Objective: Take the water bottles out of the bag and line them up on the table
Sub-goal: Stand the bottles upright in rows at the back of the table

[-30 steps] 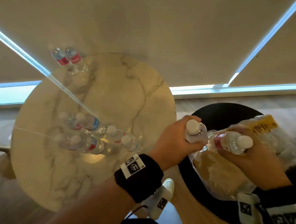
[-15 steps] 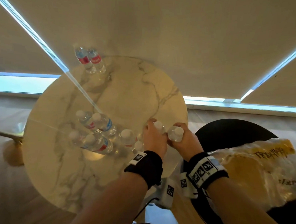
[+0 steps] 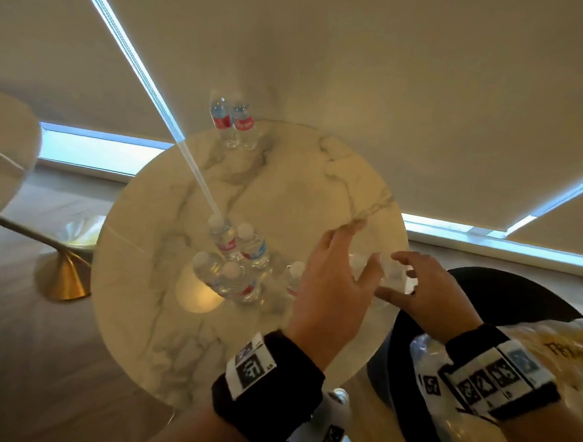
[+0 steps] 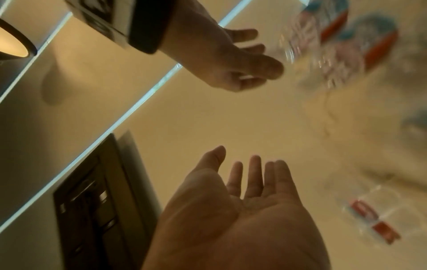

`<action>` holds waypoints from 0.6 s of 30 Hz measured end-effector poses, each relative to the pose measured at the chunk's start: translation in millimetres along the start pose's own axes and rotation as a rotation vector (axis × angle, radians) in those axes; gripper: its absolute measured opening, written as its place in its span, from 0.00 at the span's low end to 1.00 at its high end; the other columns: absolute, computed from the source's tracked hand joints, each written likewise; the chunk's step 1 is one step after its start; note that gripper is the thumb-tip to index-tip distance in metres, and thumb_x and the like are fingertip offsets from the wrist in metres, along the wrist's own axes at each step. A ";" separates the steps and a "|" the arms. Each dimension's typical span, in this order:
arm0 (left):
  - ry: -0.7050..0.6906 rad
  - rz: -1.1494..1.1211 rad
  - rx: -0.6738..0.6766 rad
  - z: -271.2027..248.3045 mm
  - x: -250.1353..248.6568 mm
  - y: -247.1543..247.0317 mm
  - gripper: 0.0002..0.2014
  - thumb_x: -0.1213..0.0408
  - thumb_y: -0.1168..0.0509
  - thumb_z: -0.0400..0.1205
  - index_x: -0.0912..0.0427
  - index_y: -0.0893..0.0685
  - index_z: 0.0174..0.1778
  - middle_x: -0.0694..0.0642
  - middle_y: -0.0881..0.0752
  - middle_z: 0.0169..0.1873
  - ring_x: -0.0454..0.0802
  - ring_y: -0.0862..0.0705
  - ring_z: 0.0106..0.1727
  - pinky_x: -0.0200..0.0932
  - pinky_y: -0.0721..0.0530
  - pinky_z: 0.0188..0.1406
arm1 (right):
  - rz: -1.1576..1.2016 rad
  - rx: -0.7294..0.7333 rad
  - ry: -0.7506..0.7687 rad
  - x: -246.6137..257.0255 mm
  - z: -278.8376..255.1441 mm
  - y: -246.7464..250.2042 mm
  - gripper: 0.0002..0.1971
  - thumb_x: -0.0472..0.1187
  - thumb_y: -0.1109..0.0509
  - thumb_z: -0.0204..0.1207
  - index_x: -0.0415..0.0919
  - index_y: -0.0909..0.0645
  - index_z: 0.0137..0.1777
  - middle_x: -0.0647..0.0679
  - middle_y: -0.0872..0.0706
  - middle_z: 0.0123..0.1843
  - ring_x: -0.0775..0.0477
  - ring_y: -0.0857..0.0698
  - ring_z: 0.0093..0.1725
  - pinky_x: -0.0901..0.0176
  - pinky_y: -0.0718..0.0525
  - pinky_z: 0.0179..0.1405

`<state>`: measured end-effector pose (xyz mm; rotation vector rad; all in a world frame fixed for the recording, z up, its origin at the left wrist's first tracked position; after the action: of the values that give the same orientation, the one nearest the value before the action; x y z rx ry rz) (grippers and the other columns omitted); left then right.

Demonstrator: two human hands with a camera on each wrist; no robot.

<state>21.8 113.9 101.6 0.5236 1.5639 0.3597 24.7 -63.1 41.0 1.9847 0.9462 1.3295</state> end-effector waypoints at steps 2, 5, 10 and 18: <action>-0.051 0.033 -0.065 0.0 8.8 46.9 0.15 0.51 0.34 0.86 0.43 0.18 0.69 0.38 0.18 0.64 0.34 0.20 0.63 0.36 0.19 0.64 | -0.041 -0.058 0.073 27.3 -7.5 10.7 0.32 0.67 0.27 0.67 0.53 0.24 0.67 0.53 0.18 0.63 0.52 0.17 0.56 0.53 0.15 0.55; -0.050 0.103 -0.117 17.2 43.5 118.1 0.10 0.55 0.34 0.85 0.47 0.13 0.61 0.40 0.12 0.54 0.34 0.15 0.57 0.34 0.16 0.59 | -0.079 -0.120 0.209 86.2 -10.4 16.2 0.23 0.64 0.31 0.72 0.53 0.22 0.63 0.57 0.17 0.55 0.57 0.17 0.49 0.56 0.15 0.50; 0.014 0.418 0.070 83.7 127.7 194.5 0.11 0.57 0.30 0.83 0.47 0.12 0.61 0.46 0.15 0.52 0.46 0.15 0.54 0.40 0.19 0.56 | -0.140 0.076 0.329 198.6 25.0 -25.6 0.19 0.60 0.32 0.76 0.53 0.23 0.62 0.54 0.17 0.50 0.53 0.17 0.44 0.55 0.17 0.45; -0.046 0.551 0.498 139.4 199.5 186.2 0.21 0.52 0.24 0.78 0.52 0.18 0.65 0.52 0.23 0.54 0.49 0.20 0.47 0.39 0.25 0.45 | -0.517 0.314 0.095 269.9 103.7 -115.6 0.16 0.51 0.33 0.79 0.41 0.23 0.59 0.41 0.16 0.55 0.41 0.19 0.47 0.55 0.28 0.41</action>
<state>178.8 364.7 21.9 1.3514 1.4448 0.3660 163.0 215.2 60.8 1.7222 1.6631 1.0308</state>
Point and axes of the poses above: each hand's wrist, its own z-axis towards the middle knuckle, its own y-axis out of the back of the hand, x = y × z, the point moved 2 cm from there along z, towards the middle knuckle
